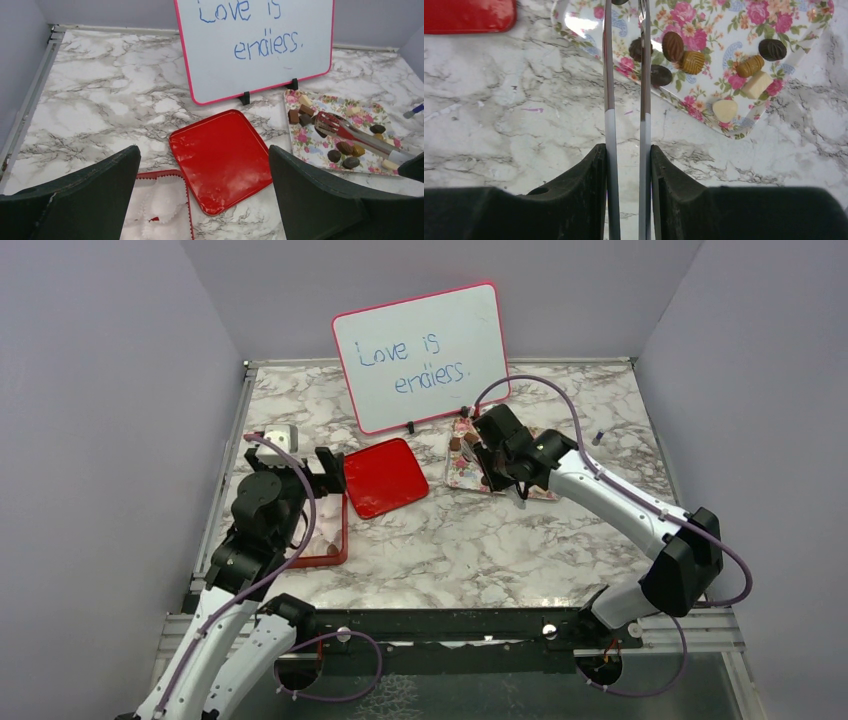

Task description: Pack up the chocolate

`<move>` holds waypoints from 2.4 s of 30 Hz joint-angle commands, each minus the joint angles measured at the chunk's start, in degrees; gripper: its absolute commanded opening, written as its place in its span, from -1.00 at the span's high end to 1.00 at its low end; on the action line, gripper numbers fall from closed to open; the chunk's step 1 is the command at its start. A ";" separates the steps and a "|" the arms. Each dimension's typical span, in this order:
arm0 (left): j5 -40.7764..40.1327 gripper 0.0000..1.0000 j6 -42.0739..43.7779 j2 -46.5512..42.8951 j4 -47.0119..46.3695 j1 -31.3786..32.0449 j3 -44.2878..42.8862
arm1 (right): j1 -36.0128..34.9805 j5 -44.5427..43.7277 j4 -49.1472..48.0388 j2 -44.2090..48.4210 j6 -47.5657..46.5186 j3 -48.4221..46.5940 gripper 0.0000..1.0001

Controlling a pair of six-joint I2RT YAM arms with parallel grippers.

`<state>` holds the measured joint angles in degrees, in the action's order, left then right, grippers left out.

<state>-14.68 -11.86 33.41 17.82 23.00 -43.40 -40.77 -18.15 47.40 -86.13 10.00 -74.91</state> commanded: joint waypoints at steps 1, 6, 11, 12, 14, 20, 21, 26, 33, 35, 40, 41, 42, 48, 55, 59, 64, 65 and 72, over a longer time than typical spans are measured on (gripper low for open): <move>-3.62 -0.98 -1.13 -2.54 0.25 0.20 -3.54 | -1.77 4.25 -4.00 2.85 0.99 -0.70 0.36; -5.23 -0.98 -0.98 -4.14 1.15 0.22 -5.03 | -5.60 6.43 -5.64 2.99 2.45 -1.39 0.37; -6.16 -0.98 0.22 -5.16 2.00 0.20 -6.80 | -9.96 7.68 -7.60 2.46 3.93 -2.73 0.37; -6.33 -0.98 0.33 -5.37 2.18 0.23 -7.24 | -10.69 8.43 -8.08 2.35 4.16 -3.04 0.37; -6.42 -0.98 0.35 -5.81 2.43 0.27 -8.12 | -12.33 9.37 -8.96 1.66 4.60 -3.79 0.37; -7.07 -0.98 0.50 -6.96 2.83 0.20 -10.39 | -19.38 8.92 -10.96 -2.09 5.38 -7.19 0.37; -7.38 -0.98 0.67 -7.10 2.86 0.22 -10.58 | -20.59 8.64 -11.08 -3.11 5.36 -8.01 0.37; -8.58 -0.98 1.24 -8.09 3.26 0.24 -10.84 | -25.09 8.29 -11.48 -8.30 4.96 -12.82 0.37; -11.07 -0.98 2.21 -9.53 3.55 0.20 -11.87 | -29.80 8.25 -11.88 -15.59 3.75 -18.80 0.37; -11.53 -0.98 2.48 -9.65 3.75 0.20 -12.12 | -30.90 8.07 -11.58 -17.57 3.19 -20.67 0.37; -11.91 -0.98 2.80 -9.85 3.71 0.23 -11.91 | -32.83 7.21 -10.55 -22.06 1.69 -24.88 0.37; -11.89 -0.98 2.79 -9.92 3.71 0.28 -11.75 | -33.06 6.75 -10.04 -22.88 1.49 -25.65 0.37; -11.95 -0.98 2.87 -9.94 3.75 0.23 -11.59 | -33.25 6.21 -9.54 -23.54 1.36 -26.30 0.37; -12.60 -0.98 3.49 -10.11 3.70 0.31 -11.14 | -33.58 3.77 -6.60 -26.67 1.06 -28.40 0.37; -12.87 -0.98 3.99 -10.03 3.46 0.57 -10.58 | -33.58 0.88 -4.56 -27.91 1.35 -28.66 0.36; -12.88 -0.98 4.09 -9.85 3.28 0.62 -10.24 | -33.58 0.74 -4.10 -28.32 1.17 -29.05 0.32; -12.83 -0.98 4.12 -9.81 3.19 0.68 -10.22 | -33.67 0.51 -3.55 -28.31 0.99 -29.67 0.27; -12.76 -0.98 4.08 -9.77 3.18 0.64 -10.17 | -33.67 0.34 -3.56 -28.20 1.03 -29.71 0.25; -12.28 -0.98 4.01 -9.68 3.01 0.64 -10.05 | -34.10 -0.60 -3.04 -28.21 0.86 -30.56 0.16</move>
<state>-26.39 -8.69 23.99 21.56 23.38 -53.93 -74.24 -16.03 43.13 -113.99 11.55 -103.07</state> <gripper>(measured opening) 0.990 0.421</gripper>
